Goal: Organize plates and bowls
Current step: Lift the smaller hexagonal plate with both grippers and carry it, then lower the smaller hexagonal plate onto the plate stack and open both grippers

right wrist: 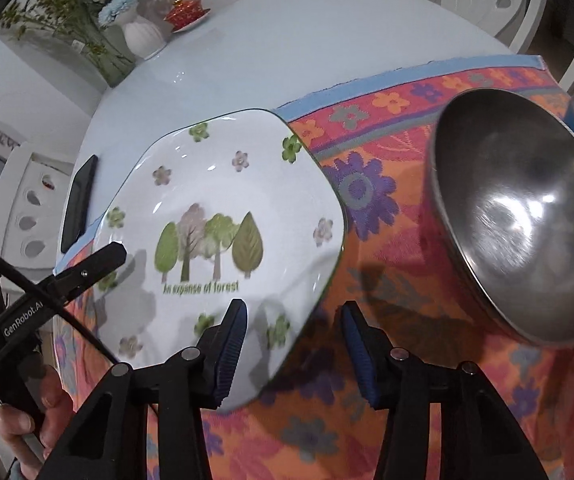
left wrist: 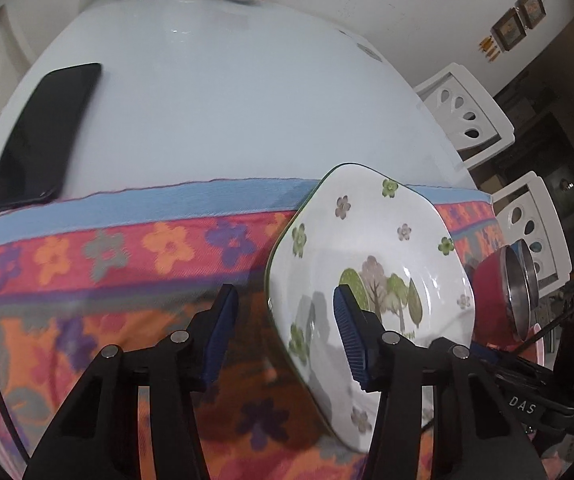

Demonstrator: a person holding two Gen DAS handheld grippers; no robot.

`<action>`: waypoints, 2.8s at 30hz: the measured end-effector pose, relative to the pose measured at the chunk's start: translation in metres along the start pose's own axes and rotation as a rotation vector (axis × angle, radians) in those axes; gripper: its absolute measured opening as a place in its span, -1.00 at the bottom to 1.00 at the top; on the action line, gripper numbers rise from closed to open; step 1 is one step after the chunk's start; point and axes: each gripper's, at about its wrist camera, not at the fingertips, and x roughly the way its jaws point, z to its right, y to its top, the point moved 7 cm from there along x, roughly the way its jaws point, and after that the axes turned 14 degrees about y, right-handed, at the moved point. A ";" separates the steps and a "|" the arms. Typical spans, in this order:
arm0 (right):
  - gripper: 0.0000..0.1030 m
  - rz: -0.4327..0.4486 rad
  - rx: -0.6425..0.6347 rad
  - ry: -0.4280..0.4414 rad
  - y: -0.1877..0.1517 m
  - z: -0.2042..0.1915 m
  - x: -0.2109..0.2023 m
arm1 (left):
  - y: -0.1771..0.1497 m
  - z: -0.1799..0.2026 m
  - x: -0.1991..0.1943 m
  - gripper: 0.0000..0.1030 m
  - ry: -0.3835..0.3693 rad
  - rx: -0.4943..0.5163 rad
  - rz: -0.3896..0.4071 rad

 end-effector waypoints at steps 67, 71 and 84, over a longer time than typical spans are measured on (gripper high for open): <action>-0.56 -0.058 -0.362 0.211 -0.024 -0.092 -0.062 | -0.062 -0.031 -0.148 -0.50 0.067 -0.040 0.199; -0.56 -0.063 -0.381 0.204 -0.050 -0.098 -0.096 | -0.089 -0.026 -0.176 -0.50 0.067 -0.071 0.209; -0.56 -0.119 -0.397 0.224 -0.165 -0.077 -0.159 | -0.192 -0.007 -0.229 -0.50 0.094 -0.155 0.213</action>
